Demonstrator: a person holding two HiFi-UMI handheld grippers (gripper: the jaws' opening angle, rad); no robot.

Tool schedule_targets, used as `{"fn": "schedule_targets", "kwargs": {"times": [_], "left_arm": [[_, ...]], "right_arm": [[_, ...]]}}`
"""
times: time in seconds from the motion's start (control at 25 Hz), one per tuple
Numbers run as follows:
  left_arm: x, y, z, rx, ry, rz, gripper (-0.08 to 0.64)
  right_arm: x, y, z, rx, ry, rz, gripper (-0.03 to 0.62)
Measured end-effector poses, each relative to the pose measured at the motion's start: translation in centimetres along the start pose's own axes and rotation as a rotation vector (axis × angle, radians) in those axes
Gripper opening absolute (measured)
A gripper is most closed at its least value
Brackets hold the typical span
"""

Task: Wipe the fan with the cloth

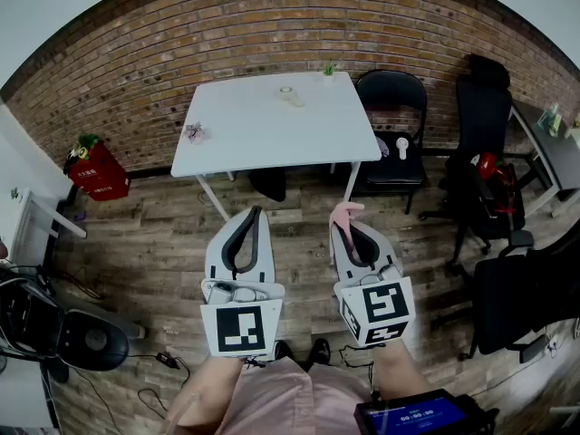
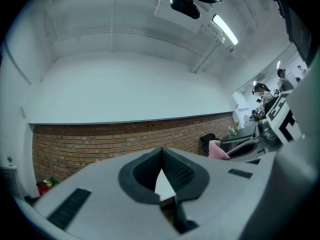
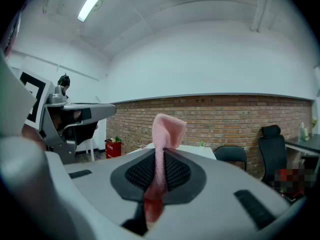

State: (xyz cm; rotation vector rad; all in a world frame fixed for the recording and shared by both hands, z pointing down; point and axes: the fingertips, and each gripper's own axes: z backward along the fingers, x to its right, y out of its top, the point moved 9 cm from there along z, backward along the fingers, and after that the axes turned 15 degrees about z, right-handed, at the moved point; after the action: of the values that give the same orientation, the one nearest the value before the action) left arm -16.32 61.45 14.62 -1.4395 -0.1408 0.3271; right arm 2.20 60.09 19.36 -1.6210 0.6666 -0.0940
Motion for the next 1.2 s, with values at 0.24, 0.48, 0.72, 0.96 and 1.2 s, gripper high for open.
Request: {"fn": "schedule_targets", "kwargs": {"times": [0.24,0.48,0.72,0.96,1.2], "left_arm": [[0.8,-0.5,-0.3,-0.001,0.002,0.005,0.011],[2.6,-1.0,-0.6,-0.013,0.02,0.007,0.012],[4.1,-2.1,-0.6,-0.023,0.056,0.002,0.012],[3.3,-2.7,-2.2,-0.034,0.076,-0.002,0.012],[0.2,-4.5,-6.8,-0.043,0.084,0.023,0.012]], "right_arm": [[0.5,-0.5,0.2,0.004,0.007,0.006,0.029],[1.7,-1.4,1.1,0.014,0.03,-0.012,0.035],[3.3,-2.7,1.6,0.014,0.05,-0.003,0.037],[4.3,-3.1,-0.5,0.003,0.057,-0.003,0.038],[5.5,-3.4,-5.7,-0.012,0.05,0.009,0.038]]}}
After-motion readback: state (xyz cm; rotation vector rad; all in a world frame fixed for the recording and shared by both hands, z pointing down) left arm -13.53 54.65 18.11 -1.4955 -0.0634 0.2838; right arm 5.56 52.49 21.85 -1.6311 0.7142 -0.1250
